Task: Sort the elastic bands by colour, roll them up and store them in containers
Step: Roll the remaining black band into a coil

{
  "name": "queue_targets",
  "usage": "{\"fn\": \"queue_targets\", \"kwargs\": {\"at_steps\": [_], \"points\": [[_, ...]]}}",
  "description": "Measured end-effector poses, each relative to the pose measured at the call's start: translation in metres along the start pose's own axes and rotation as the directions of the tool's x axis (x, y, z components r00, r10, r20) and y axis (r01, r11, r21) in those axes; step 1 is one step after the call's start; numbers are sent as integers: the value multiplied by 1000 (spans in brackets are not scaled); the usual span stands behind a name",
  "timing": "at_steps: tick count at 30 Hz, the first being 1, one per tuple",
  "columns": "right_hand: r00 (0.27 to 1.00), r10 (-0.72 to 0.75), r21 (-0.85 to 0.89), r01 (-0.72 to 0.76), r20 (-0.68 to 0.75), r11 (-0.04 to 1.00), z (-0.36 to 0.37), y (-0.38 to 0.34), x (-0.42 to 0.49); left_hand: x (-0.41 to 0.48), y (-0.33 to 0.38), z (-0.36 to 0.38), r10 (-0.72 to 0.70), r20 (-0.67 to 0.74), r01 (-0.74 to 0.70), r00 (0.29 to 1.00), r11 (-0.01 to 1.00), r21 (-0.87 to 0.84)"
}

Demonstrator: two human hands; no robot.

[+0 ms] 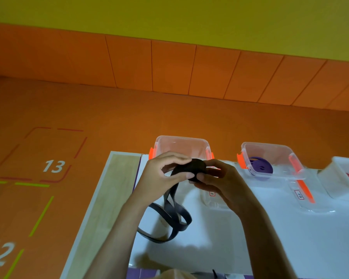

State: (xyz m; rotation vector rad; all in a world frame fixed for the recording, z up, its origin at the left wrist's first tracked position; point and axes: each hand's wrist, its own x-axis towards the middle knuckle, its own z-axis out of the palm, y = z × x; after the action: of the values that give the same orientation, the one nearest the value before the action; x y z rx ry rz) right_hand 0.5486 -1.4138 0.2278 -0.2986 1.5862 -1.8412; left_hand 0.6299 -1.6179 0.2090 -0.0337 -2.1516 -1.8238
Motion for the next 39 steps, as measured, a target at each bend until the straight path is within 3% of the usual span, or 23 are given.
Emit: {"fn": "queue_targets", "kwargs": {"at_steps": [5, 10, 14, 17, 20, 23, 24, 29, 32, 34, 36, 38, 39], "points": [[995, -3, 173, -15, 100, 985, 6, 13, 7, 5, 3, -12, -23, 38, 25, 999, 998, -62], [980, -62, 227, 17, 191, 974, 7, 17, 10, 8, 8, -19, -19, 47, 26, 999, 986, -163], [985, -59, 306, 7, 162, 952, 10, 14, 14, 7, 6, -9, 26, -33, -30, 999, 989, -145], [988, -43, 335, -8, 145, 942, 10, 15, 13, 6, 2, -12, 18, -3, -19, 1000, 990, -137], [996, -4, 169, -11, 90, 985, 8, 12, 11, 4, 1, -20, -28, 39, 32, 999, 994, -107], [999, -32, -347, 21, -27, 938, 10, 1, 12, 4, 0, -17, -28, 48, 26, 998, 999, 45], [997, -56, -422, 32, -47, 906, 10, -1, 12, 4, -1, -14, -12, 47, 8, 999, 997, 75], [987, -155, -232, 140, -51, 963, 13, -10, 10, 4, -1, -1, -9, -125, 7, 992, 1000, -14], [989, -145, 0, 145, -3, 989, 9, -7, 10, 5, 2, -2, 63, -93, -68, 994, 996, -49], [991, -136, 59, 135, 16, 989, 9, -6, 11, 7, 5, -5, 73, -55, -76, 996, 996, -54], [984, -175, -144, 175, 15, 974, 8, -8, 11, 7, 6, -8, 61, -20, -61, 998, 998, 12], [973, -229, -443, 212, 16, 871, 5, -12, 11, 6, 5, -9, 68, 14, -69, 998, 991, 112], [972, -236, -483, 214, 14, 849, 4, -13, 11, 6, 4, -8, 73, 20, -75, 997, 989, 127]]}}
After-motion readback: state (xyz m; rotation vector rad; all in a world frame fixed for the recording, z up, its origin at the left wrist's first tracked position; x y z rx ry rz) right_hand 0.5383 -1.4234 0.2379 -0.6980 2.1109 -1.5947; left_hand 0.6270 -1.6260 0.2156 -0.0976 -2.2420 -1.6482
